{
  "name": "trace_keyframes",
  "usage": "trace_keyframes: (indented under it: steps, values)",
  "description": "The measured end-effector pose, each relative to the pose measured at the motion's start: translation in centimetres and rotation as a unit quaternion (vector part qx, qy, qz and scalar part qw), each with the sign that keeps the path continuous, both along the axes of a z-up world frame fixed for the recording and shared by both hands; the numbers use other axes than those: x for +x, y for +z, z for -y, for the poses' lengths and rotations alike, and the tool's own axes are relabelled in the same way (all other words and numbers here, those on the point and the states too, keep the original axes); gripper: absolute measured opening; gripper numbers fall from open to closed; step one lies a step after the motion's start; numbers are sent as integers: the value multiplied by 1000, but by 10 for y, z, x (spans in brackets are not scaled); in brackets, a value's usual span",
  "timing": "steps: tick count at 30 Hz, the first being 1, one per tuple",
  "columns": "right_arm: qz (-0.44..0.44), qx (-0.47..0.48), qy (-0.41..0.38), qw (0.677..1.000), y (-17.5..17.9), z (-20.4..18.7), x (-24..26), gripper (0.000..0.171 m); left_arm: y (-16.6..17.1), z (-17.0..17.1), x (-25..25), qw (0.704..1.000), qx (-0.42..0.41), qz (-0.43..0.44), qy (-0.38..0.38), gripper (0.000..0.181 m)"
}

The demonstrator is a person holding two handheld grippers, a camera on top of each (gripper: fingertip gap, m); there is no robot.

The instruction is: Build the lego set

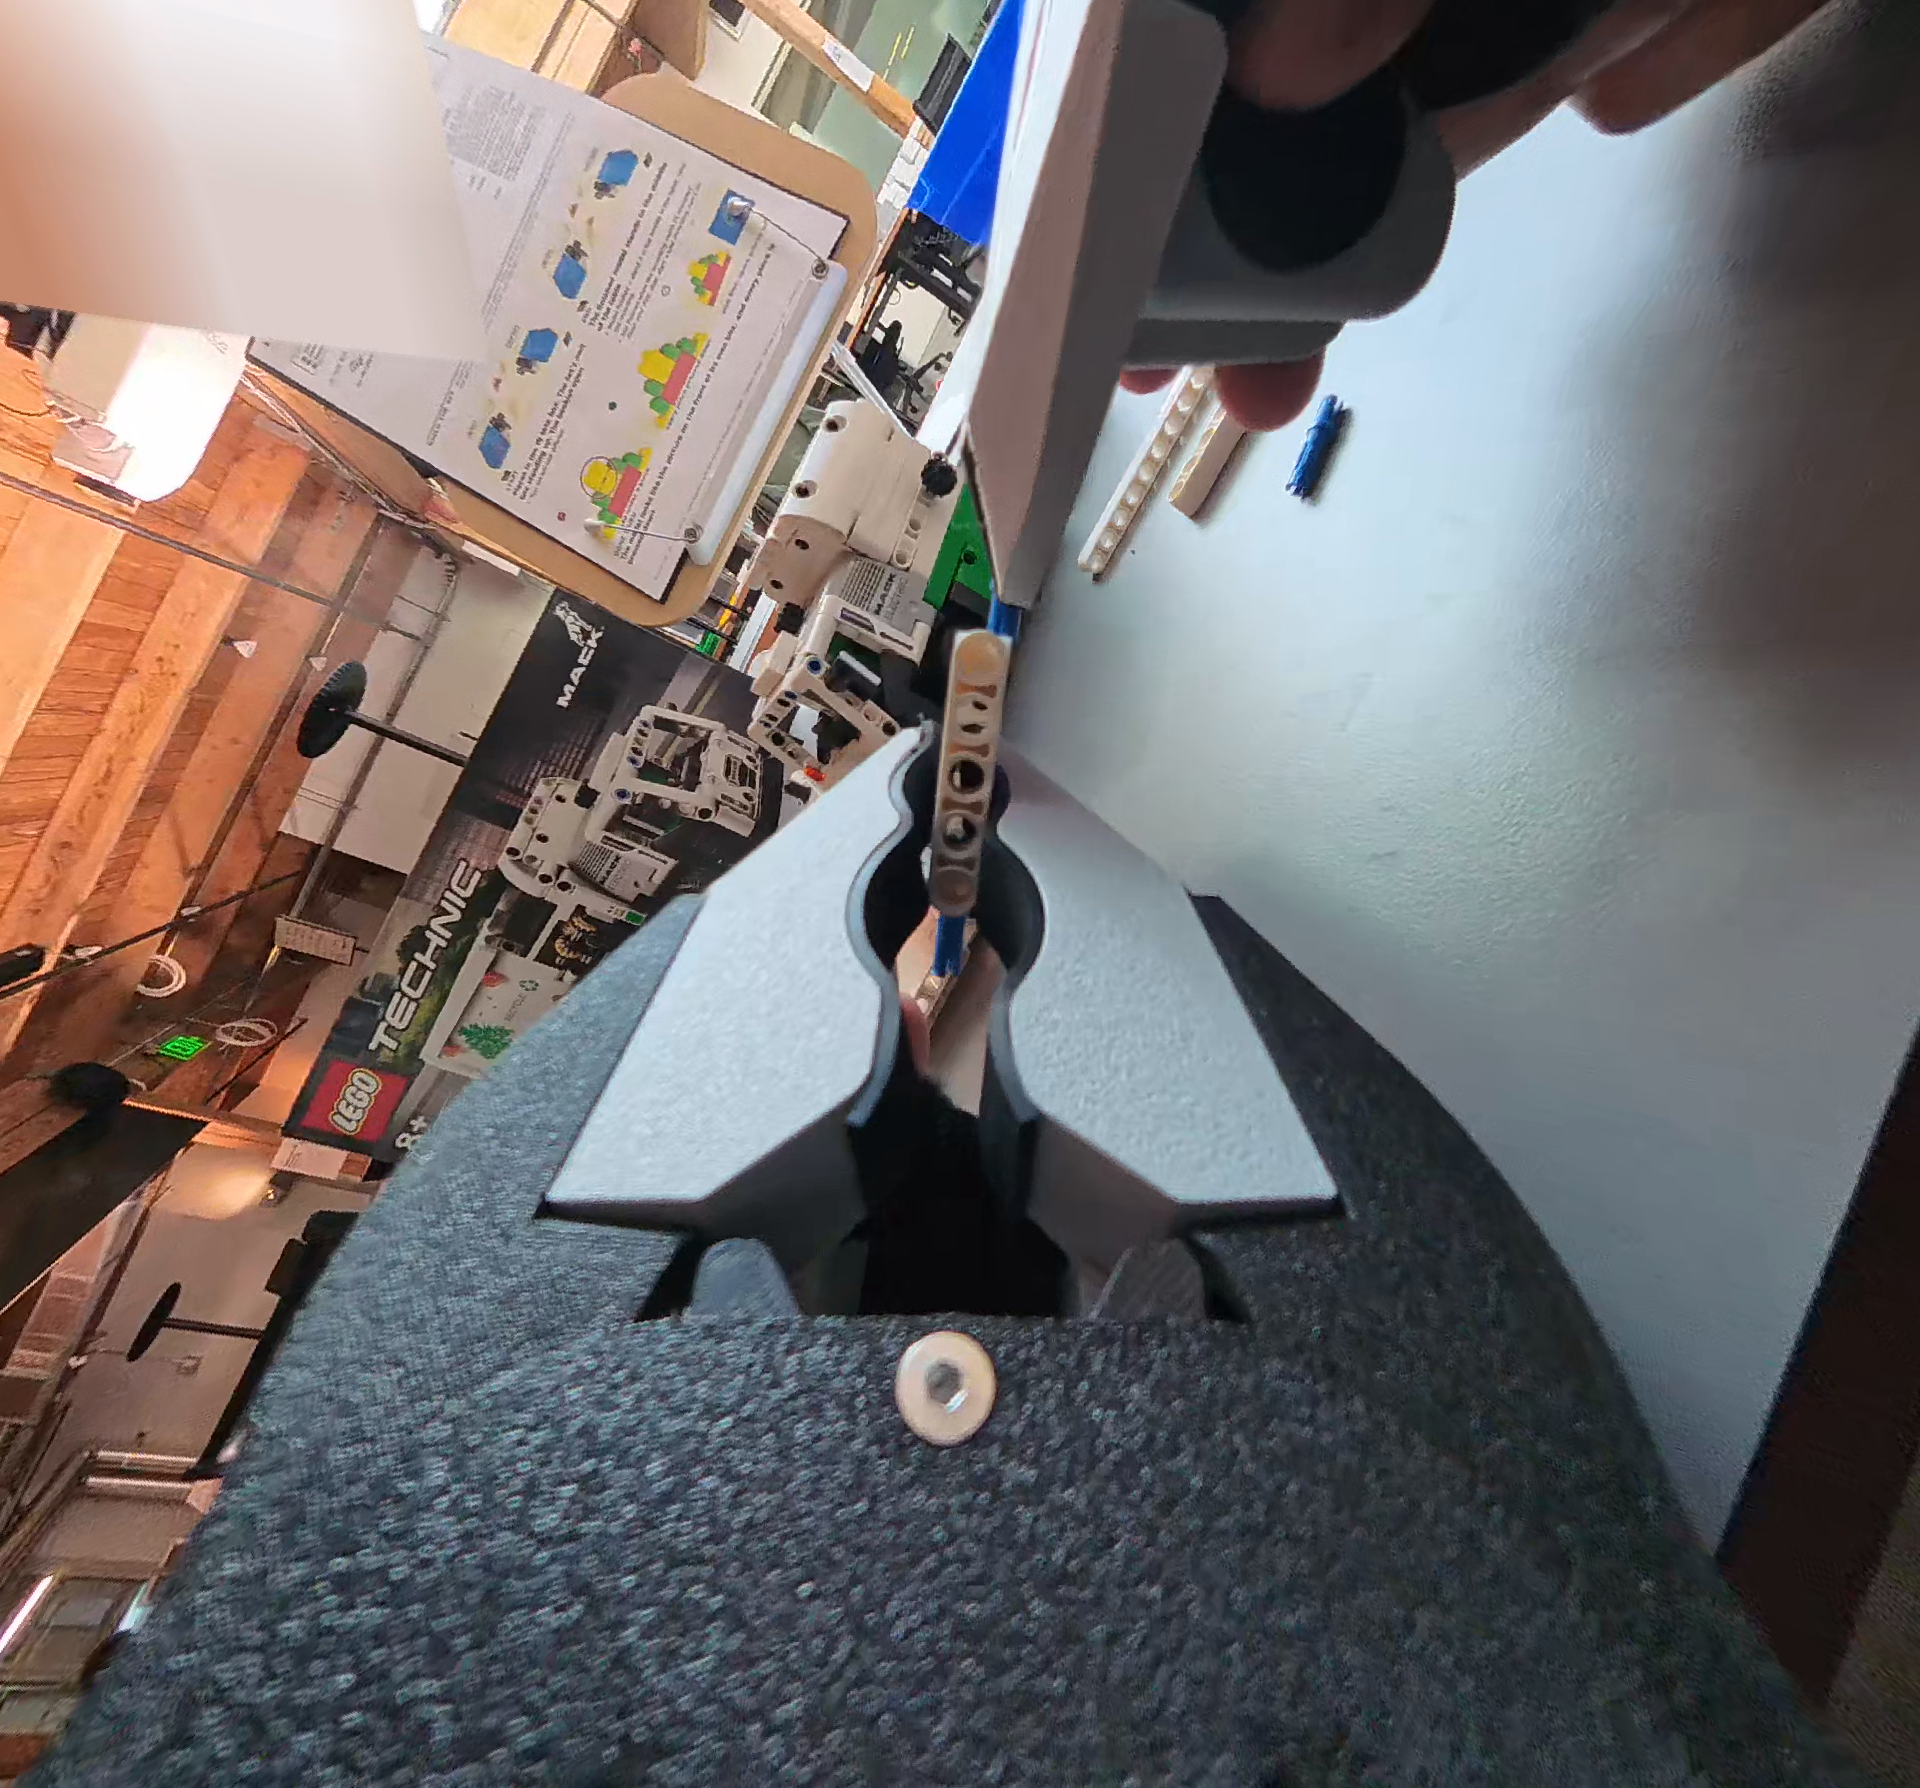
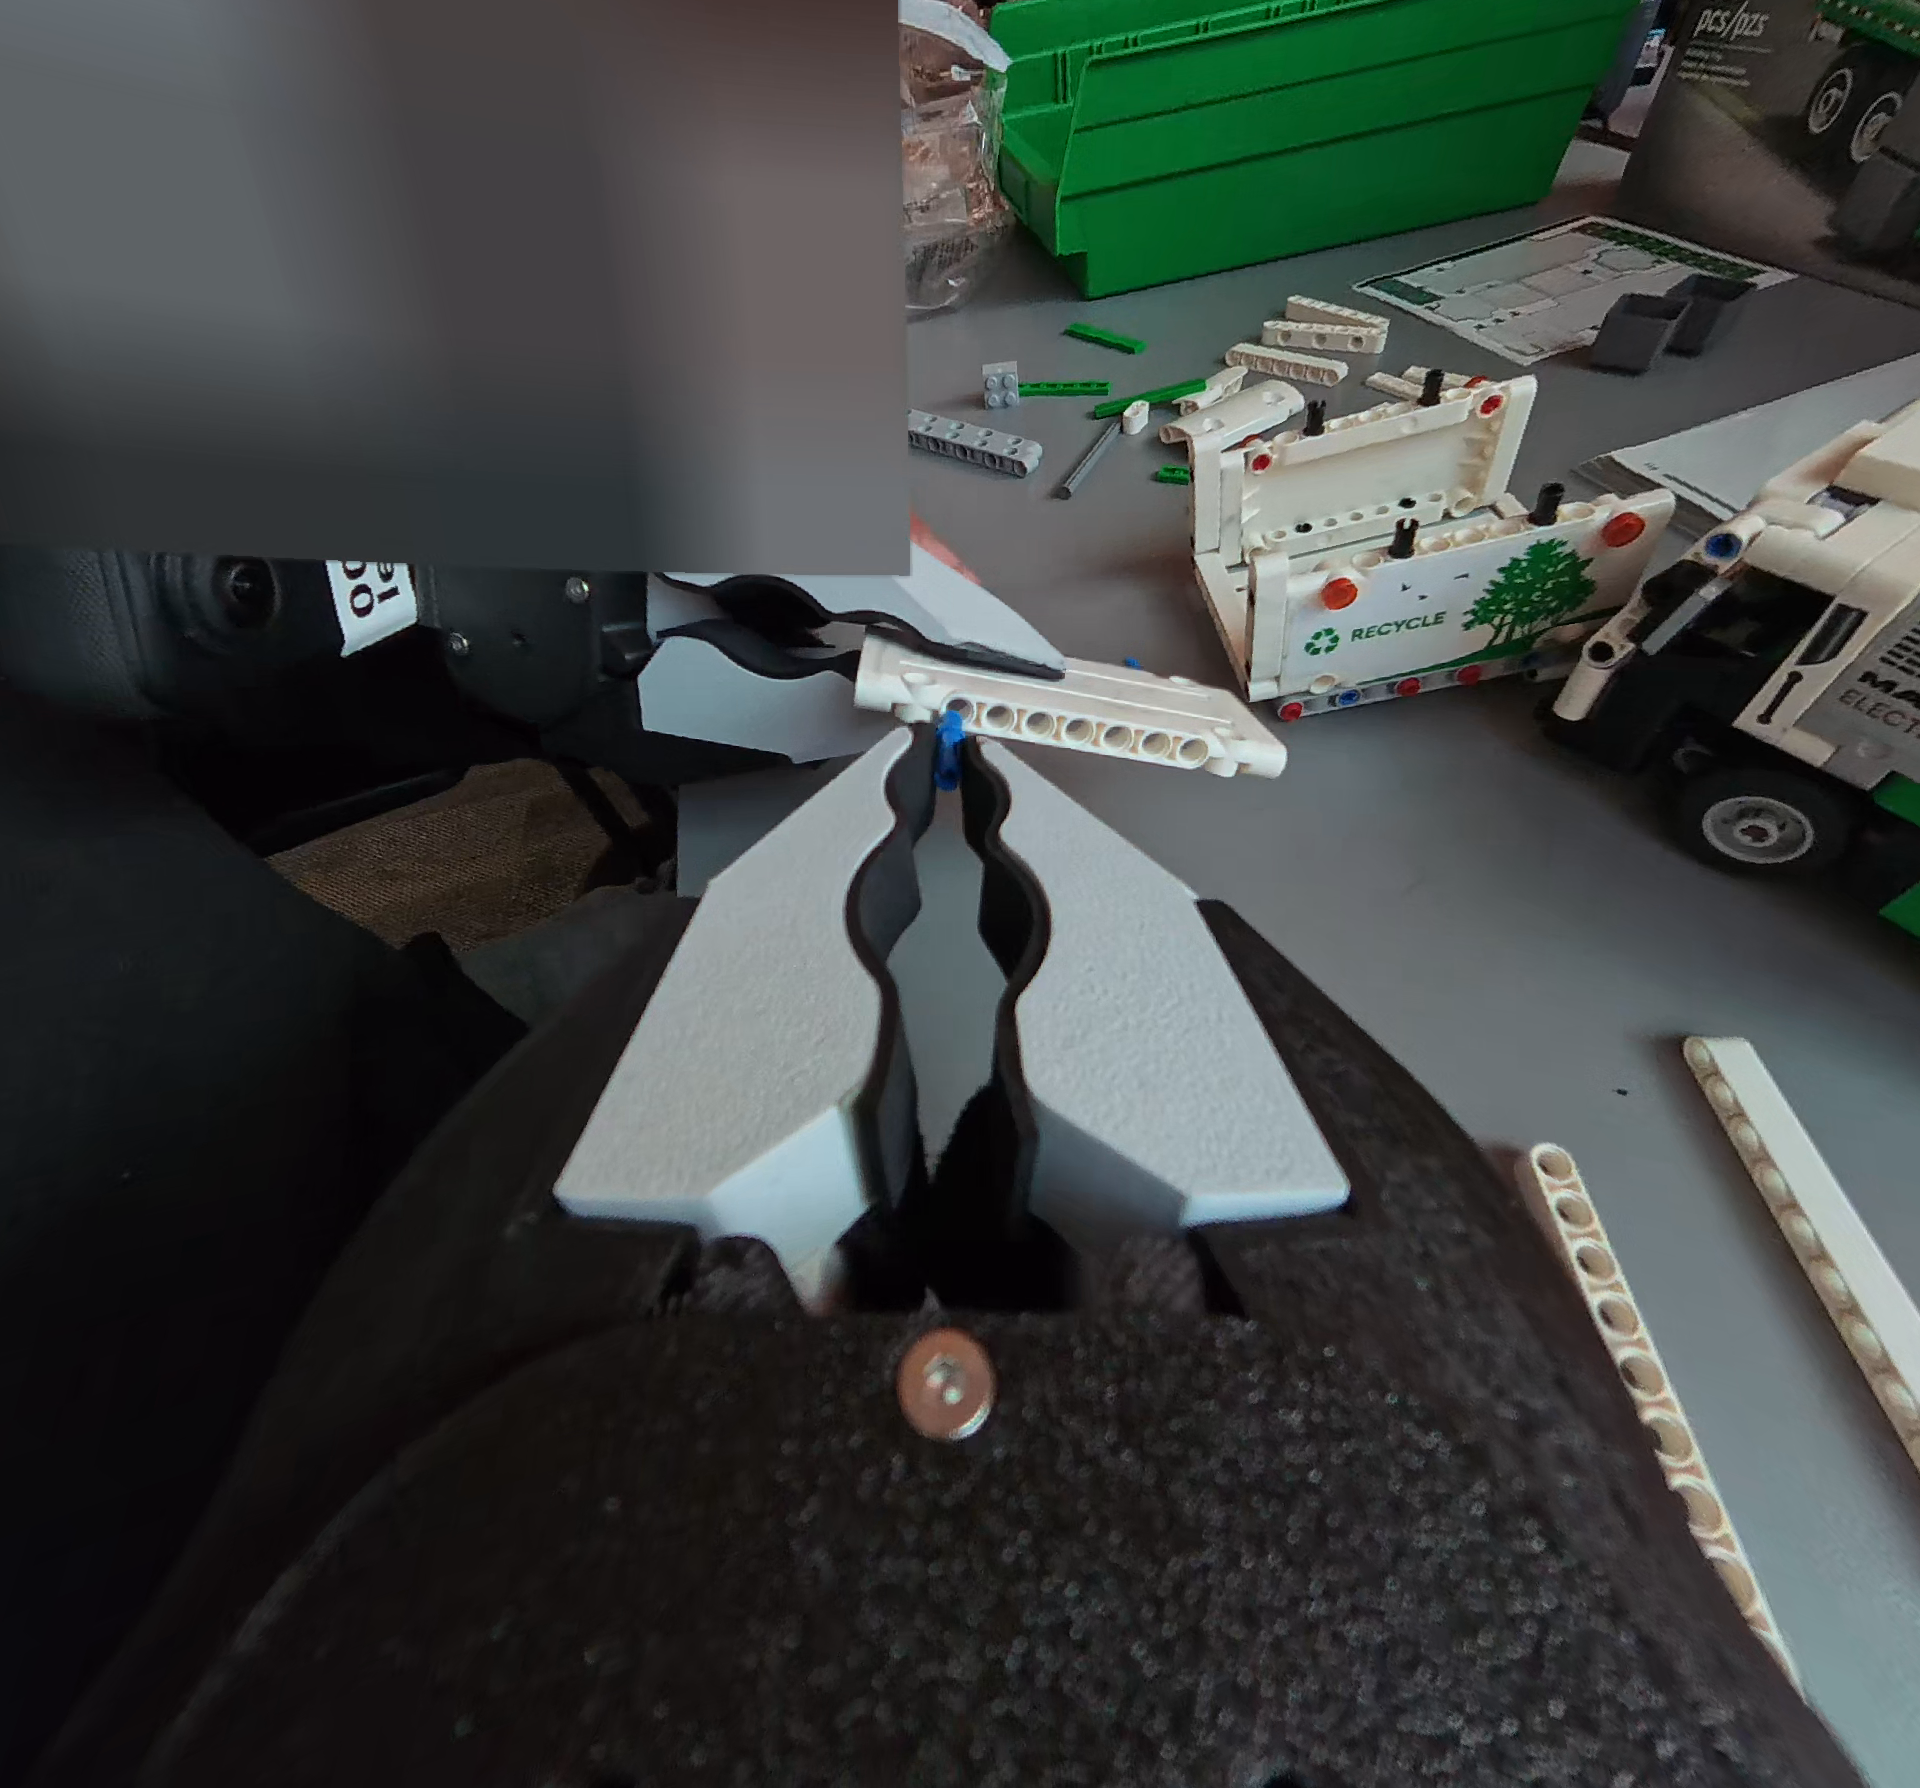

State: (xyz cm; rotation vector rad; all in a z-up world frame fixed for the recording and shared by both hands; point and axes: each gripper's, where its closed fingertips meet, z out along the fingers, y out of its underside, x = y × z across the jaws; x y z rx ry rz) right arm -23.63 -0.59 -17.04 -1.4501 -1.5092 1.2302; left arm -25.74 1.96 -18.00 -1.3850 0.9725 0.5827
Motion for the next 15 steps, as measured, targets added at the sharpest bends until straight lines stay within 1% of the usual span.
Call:
trace_keyframes:
  steps: [7,11,15]
  values:
    - [-8,-9,-8,1000,3,-1,-2,3,2,0,-2,1000,-3,18,-2,0]
    - [-17,-15,-12,1000,6,-3,-2,3,1,1,0,1000,-3,13,-5,0]
    - [-5,-8,-11,1000,2,-1,-2,3,0,1,0,1000,-5,11,-4,0]
